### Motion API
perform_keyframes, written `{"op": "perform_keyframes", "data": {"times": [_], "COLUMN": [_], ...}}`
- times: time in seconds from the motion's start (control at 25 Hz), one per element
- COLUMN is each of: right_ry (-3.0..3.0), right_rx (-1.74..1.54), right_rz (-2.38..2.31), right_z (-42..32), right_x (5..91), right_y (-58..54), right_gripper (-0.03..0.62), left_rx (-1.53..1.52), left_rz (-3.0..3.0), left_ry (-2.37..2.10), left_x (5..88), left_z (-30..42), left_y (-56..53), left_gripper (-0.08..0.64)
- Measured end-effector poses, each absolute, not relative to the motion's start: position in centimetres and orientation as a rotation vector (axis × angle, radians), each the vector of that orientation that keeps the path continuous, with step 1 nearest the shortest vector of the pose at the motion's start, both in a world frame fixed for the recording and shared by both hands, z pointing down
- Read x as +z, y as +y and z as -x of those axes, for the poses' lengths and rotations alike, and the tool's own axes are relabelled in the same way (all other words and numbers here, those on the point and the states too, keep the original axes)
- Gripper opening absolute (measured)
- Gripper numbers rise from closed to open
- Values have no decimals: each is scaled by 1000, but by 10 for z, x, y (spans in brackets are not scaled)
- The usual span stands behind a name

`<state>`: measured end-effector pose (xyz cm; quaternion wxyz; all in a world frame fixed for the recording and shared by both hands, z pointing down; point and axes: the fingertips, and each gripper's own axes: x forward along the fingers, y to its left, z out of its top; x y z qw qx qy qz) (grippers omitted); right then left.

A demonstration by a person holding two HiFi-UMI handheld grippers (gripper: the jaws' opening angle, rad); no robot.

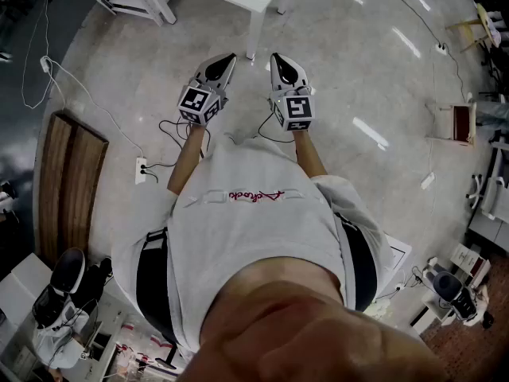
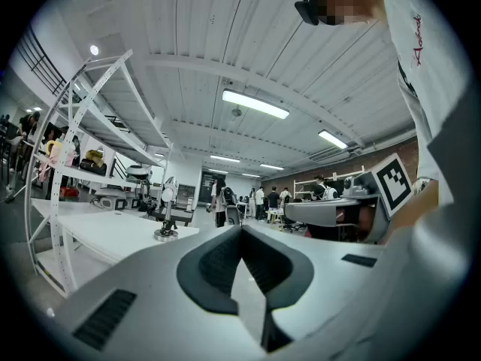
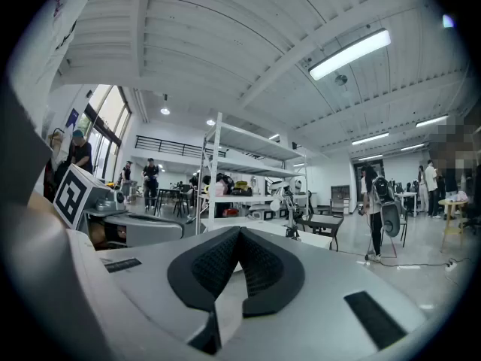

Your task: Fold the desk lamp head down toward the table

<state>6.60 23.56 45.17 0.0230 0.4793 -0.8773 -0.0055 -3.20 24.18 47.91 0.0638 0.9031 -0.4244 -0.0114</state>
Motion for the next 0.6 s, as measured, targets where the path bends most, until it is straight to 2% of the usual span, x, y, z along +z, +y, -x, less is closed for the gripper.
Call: {"op": "perform_keyframes", "data": {"times": [0.6], "right_ry": [-2768], "right_rx": [35], "right_rz": [-1438], "right_z": [-76], "right_x": [456], "right_y": [231], "right_gripper": [18], "left_rx": [-3], "left_rz": [-2702], "left_ry": [-1327], "left_x": [483], "left_z": [22], "left_y": [239], "left_gripper": [20]}}
